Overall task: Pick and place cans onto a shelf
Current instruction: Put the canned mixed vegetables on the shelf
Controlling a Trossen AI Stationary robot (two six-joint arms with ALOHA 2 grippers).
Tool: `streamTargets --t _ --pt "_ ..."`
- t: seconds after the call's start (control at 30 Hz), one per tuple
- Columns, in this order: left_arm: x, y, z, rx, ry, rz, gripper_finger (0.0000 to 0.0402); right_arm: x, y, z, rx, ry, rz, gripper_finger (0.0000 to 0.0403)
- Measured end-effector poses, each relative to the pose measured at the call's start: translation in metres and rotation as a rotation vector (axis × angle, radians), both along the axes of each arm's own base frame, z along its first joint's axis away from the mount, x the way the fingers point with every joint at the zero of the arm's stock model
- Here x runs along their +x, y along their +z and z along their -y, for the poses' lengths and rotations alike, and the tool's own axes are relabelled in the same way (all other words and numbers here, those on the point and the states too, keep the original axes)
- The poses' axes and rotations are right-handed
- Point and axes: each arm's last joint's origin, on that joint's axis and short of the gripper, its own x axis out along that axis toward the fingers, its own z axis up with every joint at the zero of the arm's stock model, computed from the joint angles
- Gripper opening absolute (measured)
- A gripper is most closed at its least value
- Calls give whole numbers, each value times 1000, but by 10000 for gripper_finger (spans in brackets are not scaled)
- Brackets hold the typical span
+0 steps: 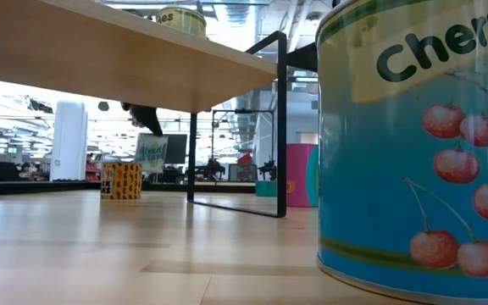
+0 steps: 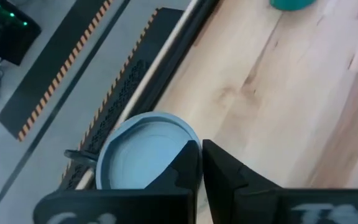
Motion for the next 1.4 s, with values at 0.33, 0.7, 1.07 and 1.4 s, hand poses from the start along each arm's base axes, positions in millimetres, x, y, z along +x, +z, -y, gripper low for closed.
streamTargets --t 0.33,0.7,1.07,1.4 --pt "-7 62 17 -35 -7 -10 0 0 -2 -7 -10 30 -17 12" --pt "-61 112 101 -174 -162 209 0 -8 -12 -11 -17 41 10 5" --pt "-54 113 168 -216 -534 212 0 -22 -19 -26 54 -30 108 6" --pt "-29 107 207 -239 -659 224 0 -23 -15 -27 91 -121 159 6"
